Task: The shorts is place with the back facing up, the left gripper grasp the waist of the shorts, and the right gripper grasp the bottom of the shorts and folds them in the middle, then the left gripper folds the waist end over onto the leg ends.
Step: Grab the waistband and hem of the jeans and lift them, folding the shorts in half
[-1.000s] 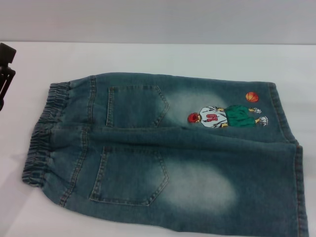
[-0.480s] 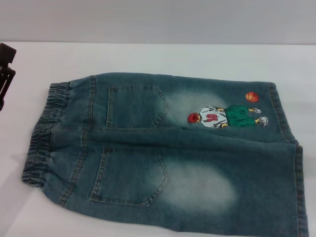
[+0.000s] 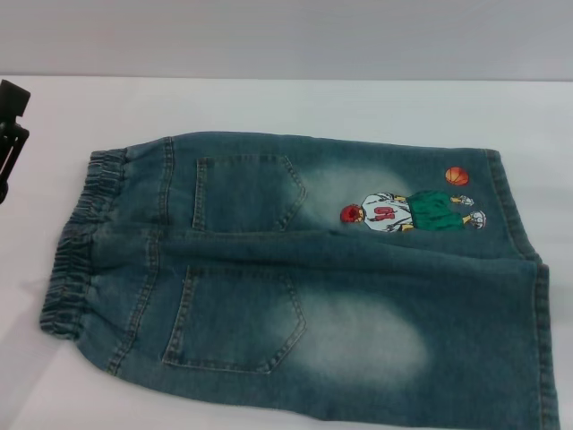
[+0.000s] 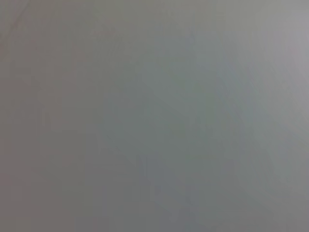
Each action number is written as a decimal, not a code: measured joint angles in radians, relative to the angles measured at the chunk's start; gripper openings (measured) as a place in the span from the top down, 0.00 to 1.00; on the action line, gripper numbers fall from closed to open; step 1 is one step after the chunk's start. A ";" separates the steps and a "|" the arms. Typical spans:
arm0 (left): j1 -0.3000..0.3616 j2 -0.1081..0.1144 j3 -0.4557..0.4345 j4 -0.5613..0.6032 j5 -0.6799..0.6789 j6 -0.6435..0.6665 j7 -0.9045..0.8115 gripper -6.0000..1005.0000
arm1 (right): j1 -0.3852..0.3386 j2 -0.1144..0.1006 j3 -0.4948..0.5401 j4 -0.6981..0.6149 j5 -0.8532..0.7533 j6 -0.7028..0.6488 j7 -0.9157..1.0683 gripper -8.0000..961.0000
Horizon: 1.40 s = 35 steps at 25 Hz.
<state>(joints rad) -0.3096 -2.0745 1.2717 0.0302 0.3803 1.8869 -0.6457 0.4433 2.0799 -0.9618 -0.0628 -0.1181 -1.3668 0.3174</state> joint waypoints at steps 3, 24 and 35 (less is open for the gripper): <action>0.001 -0.001 0.000 -0.002 0.000 0.006 0.000 0.25 | 0.000 0.000 0.000 0.000 0.000 0.000 0.000 0.42; 0.003 0.001 -0.001 -0.004 0.000 0.011 -0.008 0.25 | 0.003 0.000 0.000 0.000 0.000 0.000 0.000 0.42; 0.003 0.001 -0.004 -0.004 0.000 0.010 -0.008 0.25 | 0.006 0.000 0.000 0.000 0.000 0.000 0.000 0.42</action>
<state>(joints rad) -0.3067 -2.0736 1.2676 0.0261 0.3803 1.8964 -0.6535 0.4495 2.0798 -0.9621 -0.0629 -0.1181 -1.3668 0.3175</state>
